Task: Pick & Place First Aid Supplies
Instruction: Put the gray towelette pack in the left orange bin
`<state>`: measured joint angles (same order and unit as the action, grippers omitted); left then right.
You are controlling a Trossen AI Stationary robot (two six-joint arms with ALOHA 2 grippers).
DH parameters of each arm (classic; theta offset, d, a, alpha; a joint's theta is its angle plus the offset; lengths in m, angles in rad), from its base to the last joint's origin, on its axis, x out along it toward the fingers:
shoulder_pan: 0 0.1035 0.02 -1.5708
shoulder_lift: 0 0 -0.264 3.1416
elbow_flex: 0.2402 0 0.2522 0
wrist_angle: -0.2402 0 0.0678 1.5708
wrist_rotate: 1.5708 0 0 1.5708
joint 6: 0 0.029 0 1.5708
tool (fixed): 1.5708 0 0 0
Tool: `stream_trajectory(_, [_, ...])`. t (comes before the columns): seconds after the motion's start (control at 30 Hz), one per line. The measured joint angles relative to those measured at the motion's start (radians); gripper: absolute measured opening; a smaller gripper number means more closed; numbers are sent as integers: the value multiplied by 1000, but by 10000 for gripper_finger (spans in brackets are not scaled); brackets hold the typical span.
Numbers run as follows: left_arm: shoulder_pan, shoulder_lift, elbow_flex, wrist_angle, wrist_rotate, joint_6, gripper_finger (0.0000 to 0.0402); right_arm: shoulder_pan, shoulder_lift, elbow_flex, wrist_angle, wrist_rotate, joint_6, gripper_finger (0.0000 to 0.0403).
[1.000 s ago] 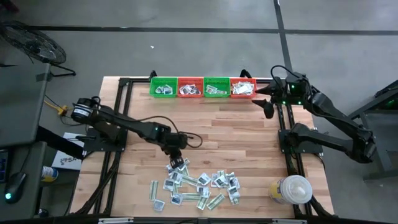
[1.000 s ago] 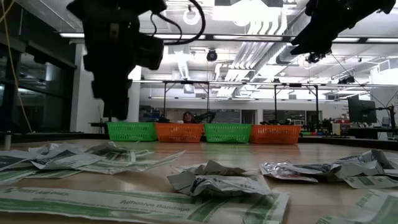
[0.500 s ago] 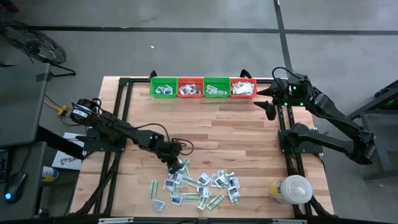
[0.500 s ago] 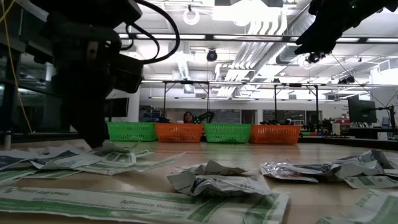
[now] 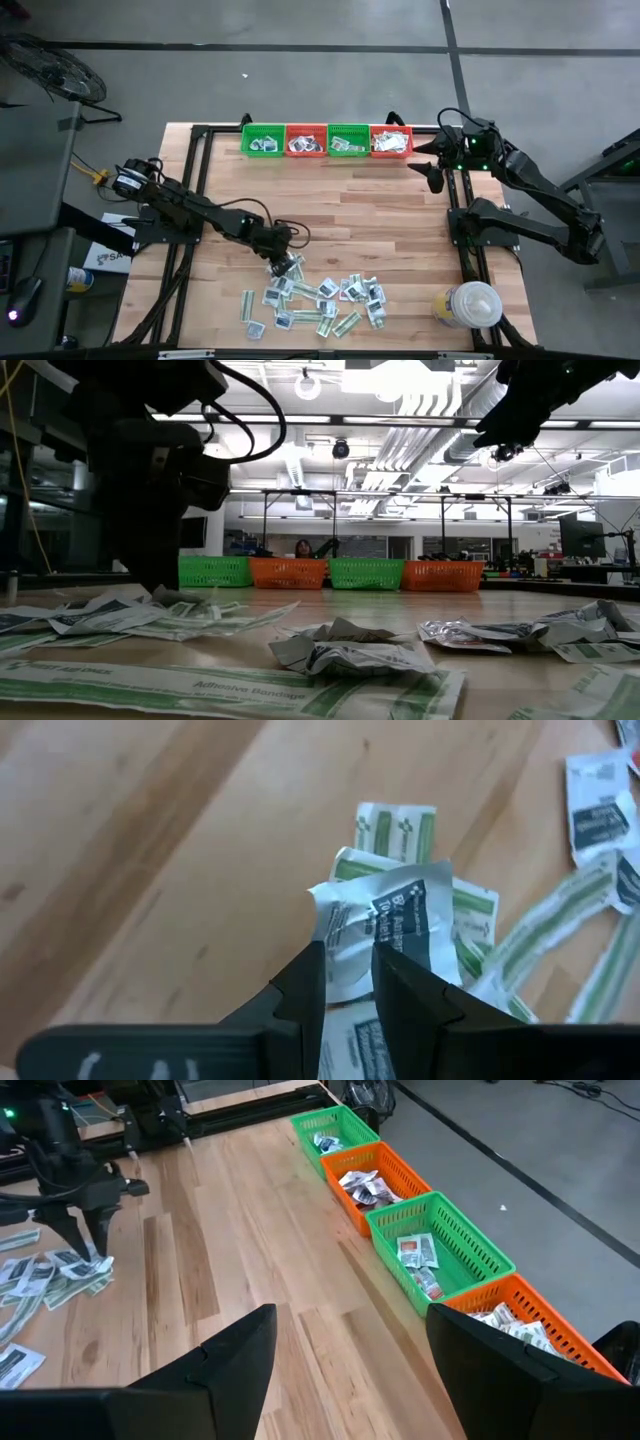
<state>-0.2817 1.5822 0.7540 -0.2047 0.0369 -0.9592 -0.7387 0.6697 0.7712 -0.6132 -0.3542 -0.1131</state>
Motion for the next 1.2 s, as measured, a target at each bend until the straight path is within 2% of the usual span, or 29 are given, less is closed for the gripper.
stream_trajectory(0.33, [0, 0, 0, -7, -70, 18, 83, 0, 0, 0, -1, 3, 3, 252])
stream_trajectory(0.73, [0, -1, 0, -67, -86, 13, 83, 0, 0, 0, 9, 11, 1, 252])
stream_trajectory(0.93, [0, -2, 1, -94, -146, 14, 83, 0, 0, 0, 13, 11, 3, 252])
stream_trajectory(1.2, [0, -3, 8, -100, -166, 68, 83, 0, 0, 0, 14, 11, 4, 252])
